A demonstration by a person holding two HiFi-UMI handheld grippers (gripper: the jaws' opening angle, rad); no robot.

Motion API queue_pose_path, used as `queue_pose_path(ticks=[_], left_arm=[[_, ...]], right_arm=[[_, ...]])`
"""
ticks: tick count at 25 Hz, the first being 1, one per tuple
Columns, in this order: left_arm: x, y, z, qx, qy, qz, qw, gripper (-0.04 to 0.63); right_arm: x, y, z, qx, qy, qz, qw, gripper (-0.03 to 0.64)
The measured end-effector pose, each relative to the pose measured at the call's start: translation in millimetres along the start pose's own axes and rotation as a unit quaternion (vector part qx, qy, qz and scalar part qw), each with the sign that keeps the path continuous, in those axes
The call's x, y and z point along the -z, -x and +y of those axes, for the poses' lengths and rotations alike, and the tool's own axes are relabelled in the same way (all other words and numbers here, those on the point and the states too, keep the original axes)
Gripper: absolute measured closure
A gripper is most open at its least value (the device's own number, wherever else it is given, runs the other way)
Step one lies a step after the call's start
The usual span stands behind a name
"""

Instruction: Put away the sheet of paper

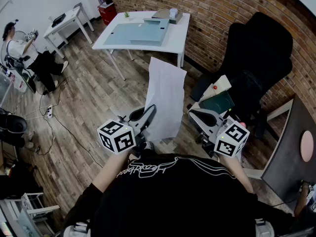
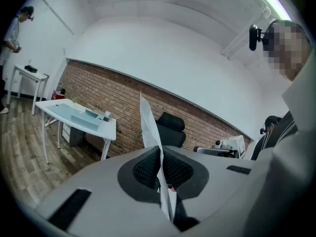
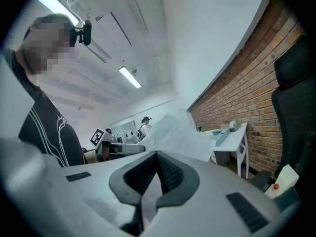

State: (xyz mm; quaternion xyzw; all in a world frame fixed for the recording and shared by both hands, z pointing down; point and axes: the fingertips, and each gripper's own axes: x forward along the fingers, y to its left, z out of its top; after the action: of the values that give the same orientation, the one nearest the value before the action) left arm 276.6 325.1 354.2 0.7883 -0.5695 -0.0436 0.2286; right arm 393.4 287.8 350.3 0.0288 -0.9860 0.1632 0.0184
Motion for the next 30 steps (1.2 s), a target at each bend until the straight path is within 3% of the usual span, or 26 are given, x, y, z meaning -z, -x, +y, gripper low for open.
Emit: queue_pose_path(ticks=[9, 18, 30], left_arm=[[3.8, -0.2, 13.3, -0.010, 0.004, 0.013, 0.9999, 0.565], [4.6, -27.6, 76.2, -0.011, 0.043, 0.035, 0.9984, 0.565], [-55.6, -45.7, 184.4, -0.020, 0.037, 0.026, 0.9988, 0.565]], right_arm=[[16.3, -17.8, -11.4, -0.002, -0.021, 0.014, 1.000, 0.615], [33.5, -63.3, -50.8, 0.010, -0.059, 0.047, 0.997, 0.615], [4.7, -181.1, -92.6, -0.013, -0.057, 0.058, 0.997, 0.615]])
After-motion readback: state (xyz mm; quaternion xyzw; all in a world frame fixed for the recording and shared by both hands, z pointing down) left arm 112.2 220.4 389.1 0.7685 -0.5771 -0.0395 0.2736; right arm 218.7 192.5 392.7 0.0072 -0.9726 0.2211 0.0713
